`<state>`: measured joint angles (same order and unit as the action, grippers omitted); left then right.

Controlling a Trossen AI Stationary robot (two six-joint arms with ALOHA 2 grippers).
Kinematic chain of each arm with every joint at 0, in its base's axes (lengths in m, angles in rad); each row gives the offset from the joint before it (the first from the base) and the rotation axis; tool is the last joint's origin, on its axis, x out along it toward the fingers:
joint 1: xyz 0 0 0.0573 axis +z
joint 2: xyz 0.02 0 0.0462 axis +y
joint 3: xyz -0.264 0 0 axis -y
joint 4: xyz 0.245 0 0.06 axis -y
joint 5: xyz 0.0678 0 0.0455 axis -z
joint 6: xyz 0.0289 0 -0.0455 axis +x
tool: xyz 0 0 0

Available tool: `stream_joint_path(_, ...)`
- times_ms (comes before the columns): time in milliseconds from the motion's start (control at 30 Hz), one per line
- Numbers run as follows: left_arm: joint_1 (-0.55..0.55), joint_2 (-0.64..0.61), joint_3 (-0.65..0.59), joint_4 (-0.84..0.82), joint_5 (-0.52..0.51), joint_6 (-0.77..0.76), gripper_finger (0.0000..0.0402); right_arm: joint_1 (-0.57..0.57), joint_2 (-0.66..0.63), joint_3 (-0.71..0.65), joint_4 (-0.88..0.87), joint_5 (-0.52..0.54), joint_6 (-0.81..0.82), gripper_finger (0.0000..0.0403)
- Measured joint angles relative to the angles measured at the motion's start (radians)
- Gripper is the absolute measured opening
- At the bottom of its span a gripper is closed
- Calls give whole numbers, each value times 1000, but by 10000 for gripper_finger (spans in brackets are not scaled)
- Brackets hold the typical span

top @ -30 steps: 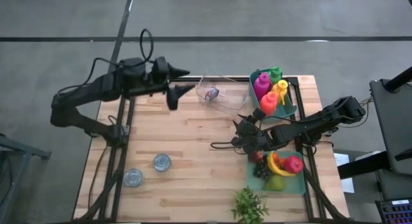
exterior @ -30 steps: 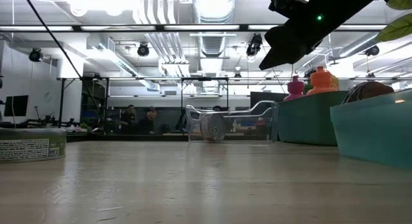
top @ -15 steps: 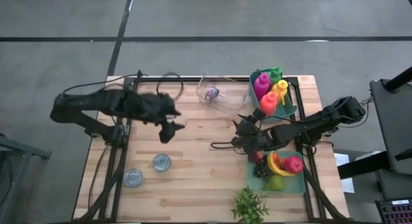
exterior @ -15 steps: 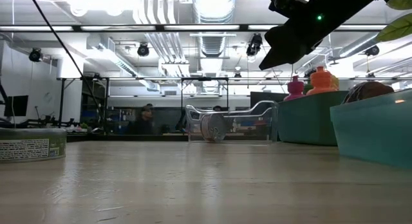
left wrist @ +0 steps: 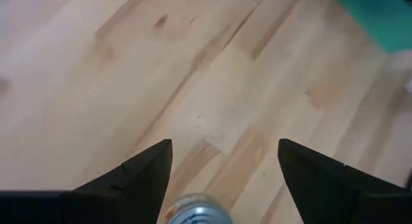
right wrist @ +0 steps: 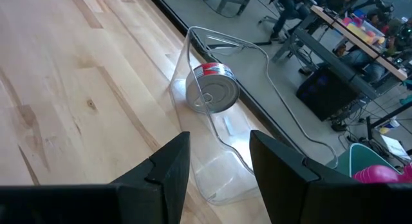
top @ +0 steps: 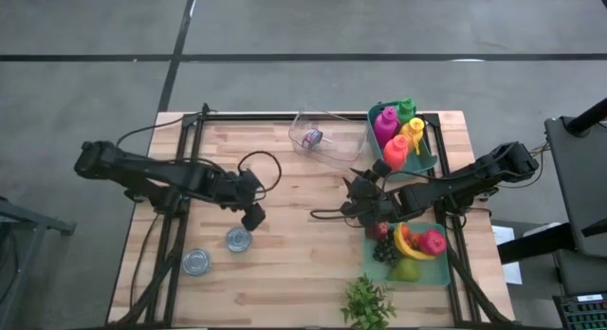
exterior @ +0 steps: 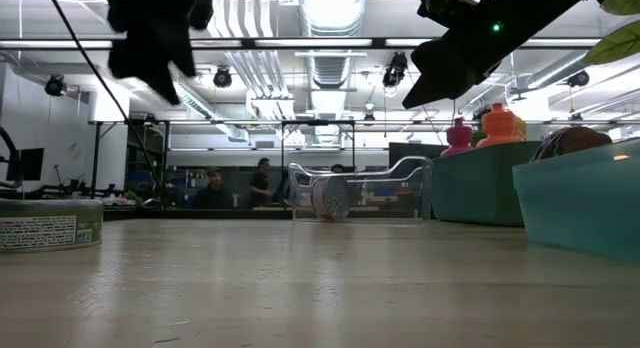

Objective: Pick & Place Food Item
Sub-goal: Put the right green tuna can into the transparent bin

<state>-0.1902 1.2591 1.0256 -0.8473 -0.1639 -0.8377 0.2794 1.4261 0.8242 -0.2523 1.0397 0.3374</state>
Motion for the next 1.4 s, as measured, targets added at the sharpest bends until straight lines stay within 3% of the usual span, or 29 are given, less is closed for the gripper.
stream_joint_path(267,-6,-1,-107,-83,118,-240,289,-5,0,0,2,0,0,157)
stream_joint_path(667,-56,-1,-306,147,369,-473,289,-5,0,0,4,0,0,157)
stream_joint_path(1067,-61,-1,-398,251,367,-479,289,-5,0,0,3,0,0,157)
stream_joint_path(1267,-61,-3,-482,516,370,-472,289,-5,0,0,3,0,0,157)
stream_joint_path(1400,-61,-3,-537,680,302,-472,289,-5,0,0,3,0,0,157)
